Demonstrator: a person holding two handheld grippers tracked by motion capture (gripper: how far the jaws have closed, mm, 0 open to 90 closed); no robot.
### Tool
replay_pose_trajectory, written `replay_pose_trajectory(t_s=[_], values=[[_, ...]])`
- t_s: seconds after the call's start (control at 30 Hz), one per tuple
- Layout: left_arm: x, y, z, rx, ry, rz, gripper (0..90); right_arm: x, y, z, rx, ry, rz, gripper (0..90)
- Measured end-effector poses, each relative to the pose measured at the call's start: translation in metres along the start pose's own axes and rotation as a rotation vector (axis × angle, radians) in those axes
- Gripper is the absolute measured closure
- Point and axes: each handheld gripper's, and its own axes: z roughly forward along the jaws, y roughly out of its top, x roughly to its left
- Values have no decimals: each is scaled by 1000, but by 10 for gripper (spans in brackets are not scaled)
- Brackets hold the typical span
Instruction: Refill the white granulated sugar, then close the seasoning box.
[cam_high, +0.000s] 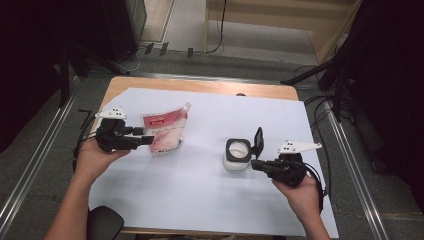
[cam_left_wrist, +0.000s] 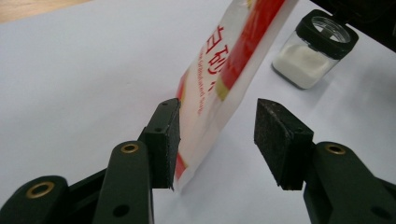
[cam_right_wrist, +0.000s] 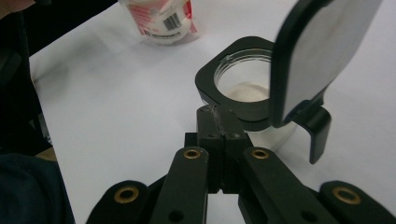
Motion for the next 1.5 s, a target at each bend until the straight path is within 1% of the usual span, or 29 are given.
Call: replay_pose_trajectory(t_s=[0.07, 0.13, 0.17, 0.2, 0.23, 0.3, 0.33, 0.43, 0.53, 0.63, 0.7, 0.77, 0.8, 0.83, 0.87, 0.93, 1.0, 1.07, 1.17, 1.23, 1.33, 1.37, 1.5], values=[[3, -2, -3, 3, 25, 8, 516, -3, 0, -3, 0, -9, 4, 900], [7, -5, -6, -9, 16, -4, 516, -6, -1, -6, -3, -15, 10, 900], [9, -5, -8, -12, 16, -19, 511, -8, -1, -7, -7, -15, 19, 900], [11, -6, -9, -16, -4, -37, 505, -9, -1, -8, -12, -15, 21, 900], [13, -7, -9, -15, -2, -43, 498, -11, -1, -8, -12, -20, 18, 900], [14, -8, -10, -17, 2, -43, 489, -11, -2, -9, -10, -22, 22, 900], [16, -9, -11, -14, 0, -45, 479, -13, -1, -9, -10, -31, 15, 900], [18, -11, -12, -24, 12, -50, 455, -13, -2, -9, -2, -44, 17, 900], [21, -11, -13, -31, 24, -29, 438, -16, -1, -9, 0, -53, 23, 900], [23, -12, -13, -32, 19, -28, 437, -19, 0, -10, -2, -57, 25, 900], [24, -12, -13, -37, 21, -33, 438, -20, 0, -10, -3, -52, 33, 900], [24, -13, -14, -37, 12, -40, 443, -21, 0, -10, -1, -50, 30, 900], [25, -13, -15, -26, 21, -35, 441, -20, 0, -11, -1, -52, 28, 900], [24, -13, -15, -32, 13, -48, 440, -21, 1, -12, -2, -56, 27, 900], [24, -13, -16, -25, 12, -53, 439, -21, 1, -13, -6, -53, 32, 900], [24, -12, -18, -31, 28, -48, 442, -23, 1, -16, -15, -59, 41, 900], [25, -13, -22, -40, 31, -49, 441, -25, 1, -18, -24, -72, 47, 900], [27, -14, -24, -49, 44, -58, 441, -27, 1, -19, -41, -87, 59, 900], [31, -15, -22, -40, 66, -77, 442, -31, 3, -18, -71, -102, 96, 900], [32, -16, -21, -38, 66, -82, 442, -33, 5, -14, -73, -111, 98, 900], [34, -15, -19, -43, 81, -81, 442, -34, 8, -9, -67, -117, 88, 900], [33, -15, -18, -45, 91, -88, 440, -34, 9, -7, -70, -120, 84, 900], [33, -13, -15, -44, 94, -86, 431, -35, 13, -2, -72, -127, 78, 900]])
